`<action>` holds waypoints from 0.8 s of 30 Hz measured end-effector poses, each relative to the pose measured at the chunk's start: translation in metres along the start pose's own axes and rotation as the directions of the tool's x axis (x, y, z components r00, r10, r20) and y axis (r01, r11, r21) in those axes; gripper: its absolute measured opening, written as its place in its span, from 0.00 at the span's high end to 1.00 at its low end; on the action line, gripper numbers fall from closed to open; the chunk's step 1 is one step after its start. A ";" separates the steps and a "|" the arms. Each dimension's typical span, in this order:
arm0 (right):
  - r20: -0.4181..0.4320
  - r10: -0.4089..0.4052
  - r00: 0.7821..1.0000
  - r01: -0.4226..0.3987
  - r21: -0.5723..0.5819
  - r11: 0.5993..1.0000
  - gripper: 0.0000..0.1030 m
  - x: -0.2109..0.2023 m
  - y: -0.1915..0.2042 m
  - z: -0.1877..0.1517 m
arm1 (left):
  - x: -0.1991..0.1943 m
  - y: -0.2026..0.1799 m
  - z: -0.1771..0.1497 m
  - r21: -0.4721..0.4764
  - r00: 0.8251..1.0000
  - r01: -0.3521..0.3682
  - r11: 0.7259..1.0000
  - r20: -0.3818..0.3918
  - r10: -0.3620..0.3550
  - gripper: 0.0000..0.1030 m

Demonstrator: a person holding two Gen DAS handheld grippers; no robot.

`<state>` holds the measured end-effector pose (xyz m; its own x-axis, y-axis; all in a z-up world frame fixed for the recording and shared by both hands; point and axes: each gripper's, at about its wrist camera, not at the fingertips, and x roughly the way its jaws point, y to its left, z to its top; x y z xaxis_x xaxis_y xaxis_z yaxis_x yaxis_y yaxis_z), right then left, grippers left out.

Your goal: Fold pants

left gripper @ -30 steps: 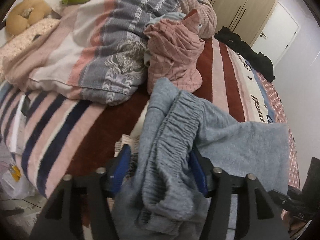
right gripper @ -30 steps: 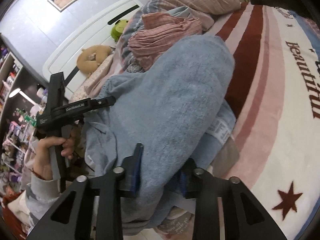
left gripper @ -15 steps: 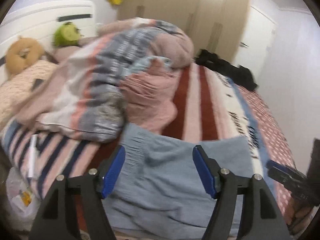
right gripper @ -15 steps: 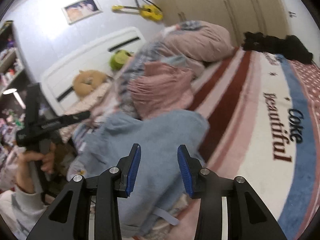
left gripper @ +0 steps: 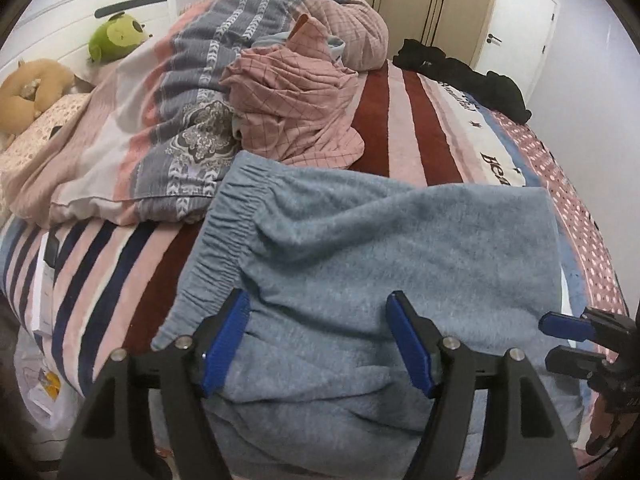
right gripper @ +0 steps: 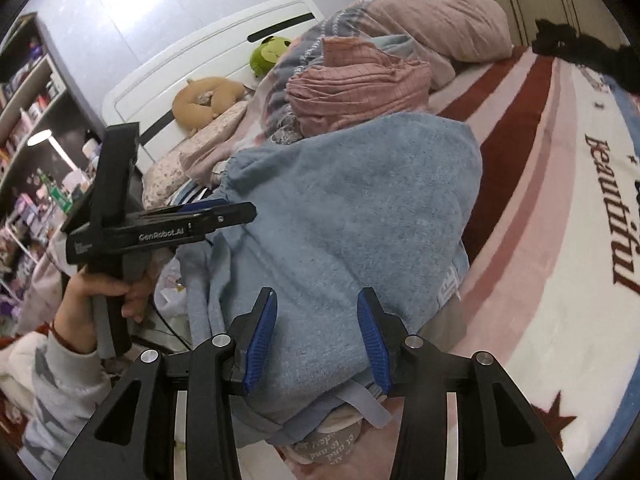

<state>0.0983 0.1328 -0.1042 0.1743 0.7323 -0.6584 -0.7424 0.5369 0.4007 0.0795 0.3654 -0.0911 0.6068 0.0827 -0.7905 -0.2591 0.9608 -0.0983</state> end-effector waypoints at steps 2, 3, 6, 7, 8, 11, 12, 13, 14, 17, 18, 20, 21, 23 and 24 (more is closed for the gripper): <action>-0.001 0.007 1.000 -0.007 0.008 1.000 0.64 -0.001 -0.003 0.002 | 0.001 -0.003 0.000 0.008 1.000 -0.015 1.000 0.001 0.015 0.30; -0.002 0.004 1.000 -0.004 0.006 1.000 0.64 -0.002 -0.003 0.003 | 0.002 -0.005 0.000 0.013 1.000 -0.026 1.000 0.004 0.026 0.28; 0.000 -0.013 1.000 0.013 -0.008 1.000 0.64 -0.002 0.000 0.003 | 0.001 -0.013 -0.001 0.030 0.998 -0.061 0.998 0.020 0.060 0.27; 0.001 -0.019 1.000 0.019 -0.010 1.000 0.64 -0.003 0.001 0.002 | 0.001 -0.015 -0.001 0.035 0.997 -0.070 0.997 0.024 0.069 0.27; 0.002 -0.023 1.000 0.023 -0.011 1.000 0.64 -0.004 0.002 0.002 | 0.000 -0.018 -0.002 0.040 0.996 -0.080 0.996 0.031 0.079 0.27; 0.008 -0.032 0.999 0.032 -0.009 0.999 0.64 -0.009 0.004 0.002 | -0.005 -0.024 -0.006 0.030 0.996 -0.078 0.996 0.045 0.077 0.27; 0.012 -0.033 0.999 0.033 -0.007 0.999 0.64 -0.013 0.003 0.001 | -0.007 -0.025 -0.007 0.025 0.996 -0.073 0.997 0.051 0.072 0.27; 0.016 -0.035 0.999 0.035 -0.005 0.999 0.63 -0.017 0.003 0.000 | -0.010 -0.028 -0.008 0.021 0.996 -0.068 0.997 0.058 0.067 0.27; 0.018 -0.035 0.999 0.035 -0.004 0.999 0.63 -0.021 0.002 -0.002 | -0.013 -0.032 -0.009 0.020 0.996 -0.067 0.998 0.067 0.065 0.27; 0.023 -0.052 0.998 0.052 -0.008 0.999 0.54 -0.039 0.000 -0.007 | -0.027 -0.052 -0.014 0.052 0.990 -0.073 0.996 0.125 0.066 0.26; 0.028 -0.055 0.998 0.055 -0.004 0.998 0.53 -0.047 -0.001 -0.009 | -0.033 -0.061 -0.017 0.065 0.988 -0.063 0.996 0.148 0.053 0.26; 0.042 -0.061 0.997 0.061 0.003 0.998 0.52 -0.064 -0.005 -0.015 | -0.046 -0.081 -0.021 0.092 0.981 -0.041 0.995 0.193 0.023 0.26; 0.050 -0.070 0.996 0.069 0.004 0.998 0.52 -0.073 -0.006 -0.018 | -0.054 -0.092 -0.022 0.106 0.976 -0.032 0.994 0.217 0.008 0.26; 0.070 -0.092 0.993 0.092 0.001 0.996 0.47 -0.092 -0.009 -0.025 | -0.066 -0.110 -0.026 0.125 0.966 -0.016 0.992 0.257 -0.017 0.22; 0.084 -0.101 0.991 0.102 0.002 0.995 0.46 -0.101 -0.011 -0.028 | -0.075 -0.121 -0.028 0.134 0.957 0.001 0.991 0.286 -0.040 0.17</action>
<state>0.0707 0.0413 -0.0595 0.3025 0.7067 -0.6396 -0.7198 0.6092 0.3328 0.0439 0.2350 -0.0369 0.8060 0.1166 -0.5803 -0.1555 0.9877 -0.0175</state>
